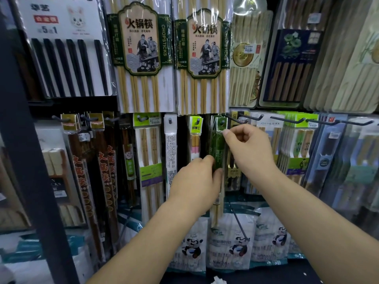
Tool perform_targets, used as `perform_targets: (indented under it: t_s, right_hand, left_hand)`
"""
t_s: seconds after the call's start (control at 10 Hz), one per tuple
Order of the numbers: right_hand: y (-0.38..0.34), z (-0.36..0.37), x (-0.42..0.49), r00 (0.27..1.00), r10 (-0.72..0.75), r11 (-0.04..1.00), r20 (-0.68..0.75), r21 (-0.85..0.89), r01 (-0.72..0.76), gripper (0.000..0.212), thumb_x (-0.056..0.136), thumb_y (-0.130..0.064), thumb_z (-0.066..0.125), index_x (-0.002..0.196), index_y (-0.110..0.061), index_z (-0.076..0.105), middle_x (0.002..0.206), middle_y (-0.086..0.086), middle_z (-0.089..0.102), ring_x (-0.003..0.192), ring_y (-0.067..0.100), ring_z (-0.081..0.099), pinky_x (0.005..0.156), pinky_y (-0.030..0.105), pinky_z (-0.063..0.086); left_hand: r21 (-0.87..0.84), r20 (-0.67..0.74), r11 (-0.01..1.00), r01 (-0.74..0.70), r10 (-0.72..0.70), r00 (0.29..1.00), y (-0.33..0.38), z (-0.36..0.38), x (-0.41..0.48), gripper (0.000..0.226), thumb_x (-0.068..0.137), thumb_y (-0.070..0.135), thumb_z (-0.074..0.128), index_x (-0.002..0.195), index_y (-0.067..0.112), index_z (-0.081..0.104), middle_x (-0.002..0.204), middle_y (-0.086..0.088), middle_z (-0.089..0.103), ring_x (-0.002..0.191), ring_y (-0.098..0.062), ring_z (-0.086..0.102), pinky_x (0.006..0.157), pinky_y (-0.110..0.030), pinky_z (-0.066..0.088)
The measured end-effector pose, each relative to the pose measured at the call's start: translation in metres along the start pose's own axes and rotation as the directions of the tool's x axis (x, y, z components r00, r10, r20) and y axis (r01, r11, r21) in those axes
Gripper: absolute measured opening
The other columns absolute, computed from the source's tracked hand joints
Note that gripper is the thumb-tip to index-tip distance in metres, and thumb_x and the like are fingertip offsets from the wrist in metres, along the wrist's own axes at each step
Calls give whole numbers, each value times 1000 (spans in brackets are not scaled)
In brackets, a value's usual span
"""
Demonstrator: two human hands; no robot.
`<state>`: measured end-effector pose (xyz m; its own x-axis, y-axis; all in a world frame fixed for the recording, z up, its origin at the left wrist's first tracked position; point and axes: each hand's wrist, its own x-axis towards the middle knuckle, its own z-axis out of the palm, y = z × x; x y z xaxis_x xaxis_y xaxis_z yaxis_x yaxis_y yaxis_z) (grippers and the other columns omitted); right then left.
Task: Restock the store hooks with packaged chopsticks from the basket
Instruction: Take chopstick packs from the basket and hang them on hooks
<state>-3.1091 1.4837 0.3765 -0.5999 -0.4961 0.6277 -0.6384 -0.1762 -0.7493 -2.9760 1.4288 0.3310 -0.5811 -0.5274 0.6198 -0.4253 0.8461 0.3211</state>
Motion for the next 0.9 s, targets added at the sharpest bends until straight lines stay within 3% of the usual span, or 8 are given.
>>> perform_targets:
  t_s: [0.2,0.3,0.4,0.5,0.6,0.7,0.8,0.9]
  right_hand:
    - [18,-2,-7,999,-34,995,15,90,32,7,92,-29,73,93,-27,66,82,-9,67,71,-6,60,62,10,47]
    - [25,1,-11,999,-23,992,47,125,17,15,92,-31,72,103,-30,62,90,-11,67,77,-4,62,65,11,51]
    - [30,3,-14,992,-26,992,120,125,10,32,96,-34,66,126,-31,57,106,-15,65,90,-7,63,71,13,52]
    - [38,7,-16,970,-46,989,237,148,10,47,101,-34,58,146,-37,44,122,-29,59,105,-17,57,80,6,48]
    - [48,12,-16,929,-52,987,365,161,-8,56,106,-31,49,155,-45,25,117,-62,40,109,-39,35,84,-8,35]
    - [58,16,-15,887,-60,987,457,160,-16,57,109,-38,40,156,-50,11,122,-70,23,118,-41,21,98,-6,24]
    - [67,18,-13,849,-57,981,525,189,-52,59,107,-47,33,157,-49,3,151,-46,15,131,-32,15,113,10,18]
    - [73,25,-12,829,-69,984,555,176,-35,60,109,-42,30,159,-43,-3,158,-31,7,127,-37,13,107,-1,19]
  left_hand:
    - [-76,-95,997,31,-38,995,20,-5,-1,35,108,41,35,131,18,44,112,-5,64,93,-28,65,66,-37,45]
    - [-135,-147,989,60,-80,986,29,-9,5,43,109,42,33,141,15,39,130,-8,58,109,-29,62,74,-33,41]
    - [-255,-77,952,168,-194,978,34,-8,15,54,108,46,31,153,15,29,139,-9,57,121,-28,58,81,-32,39]
    - [-507,144,781,365,-340,929,38,-4,29,62,108,51,27,163,24,14,161,-7,39,147,-27,35,109,-39,33]
    - [-676,239,592,439,-387,891,35,6,41,61,108,54,29,163,32,15,167,-1,31,153,-23,25,125,-44,20]
    - [-776,278,450,442,-386,880,31,18,47,63,107,55,31,163,36,11,166,2,30,152,-19,28,123,-40,23]
    - [-829,280,379,410,-353,893,26,29,49,65,106,57,34,162,40,6,166,3,30,151,-17,30,118,-35,26]
    - [-858,277,330,394,-349,895,23,36,53,62,107,56,34,162,42,8,167,7,27,152,-15,27,113,-28,24]
